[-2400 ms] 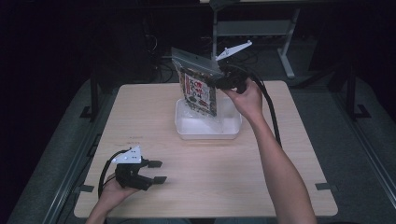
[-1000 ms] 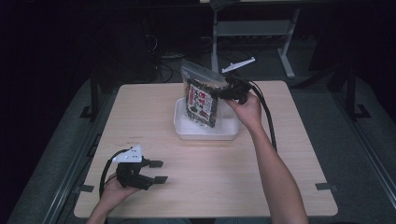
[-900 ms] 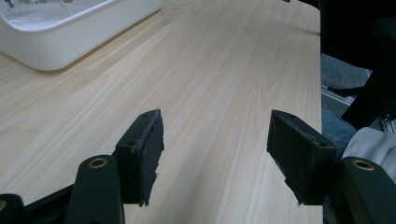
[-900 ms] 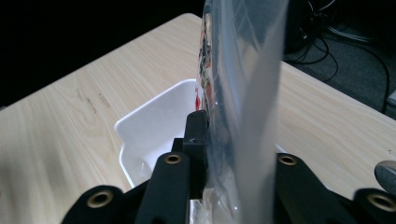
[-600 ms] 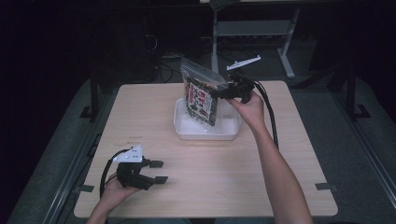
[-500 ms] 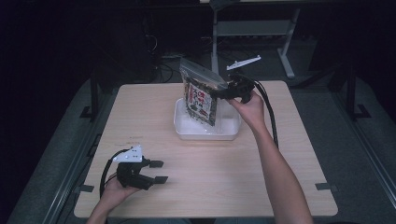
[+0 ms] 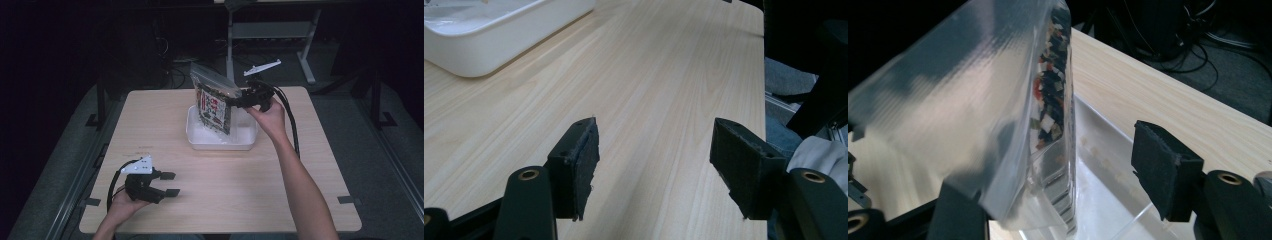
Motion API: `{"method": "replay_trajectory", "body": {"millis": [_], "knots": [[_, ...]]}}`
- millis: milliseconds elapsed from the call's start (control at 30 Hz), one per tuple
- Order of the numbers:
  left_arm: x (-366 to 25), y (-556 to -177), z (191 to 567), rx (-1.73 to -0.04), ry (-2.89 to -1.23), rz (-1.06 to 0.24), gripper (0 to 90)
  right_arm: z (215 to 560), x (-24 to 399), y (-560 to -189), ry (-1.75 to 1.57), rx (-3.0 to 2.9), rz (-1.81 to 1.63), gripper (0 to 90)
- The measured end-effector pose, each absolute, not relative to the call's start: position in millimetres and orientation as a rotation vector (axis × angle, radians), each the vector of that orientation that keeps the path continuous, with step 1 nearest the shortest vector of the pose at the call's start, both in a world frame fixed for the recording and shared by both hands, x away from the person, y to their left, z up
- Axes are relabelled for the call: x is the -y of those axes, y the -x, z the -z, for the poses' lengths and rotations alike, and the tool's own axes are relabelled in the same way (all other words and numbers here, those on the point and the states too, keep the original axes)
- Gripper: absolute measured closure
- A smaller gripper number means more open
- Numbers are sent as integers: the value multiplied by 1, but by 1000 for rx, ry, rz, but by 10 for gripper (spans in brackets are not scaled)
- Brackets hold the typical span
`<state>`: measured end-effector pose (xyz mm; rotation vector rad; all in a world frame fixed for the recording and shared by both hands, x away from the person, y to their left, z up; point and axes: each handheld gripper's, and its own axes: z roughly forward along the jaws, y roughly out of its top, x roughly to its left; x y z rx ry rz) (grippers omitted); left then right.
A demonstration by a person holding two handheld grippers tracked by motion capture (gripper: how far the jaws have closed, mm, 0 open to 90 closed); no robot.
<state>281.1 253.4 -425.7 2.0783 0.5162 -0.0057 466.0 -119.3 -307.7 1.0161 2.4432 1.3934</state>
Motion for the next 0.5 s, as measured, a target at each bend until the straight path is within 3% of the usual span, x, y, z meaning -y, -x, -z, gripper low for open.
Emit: {"method": "replay_trajectory", "body": {"millis": [500], "knots": [[-252, -282, 426, -512, -2078, 18, 355, 311, 117, -455, -961, -2474, -1427, 402]]}}
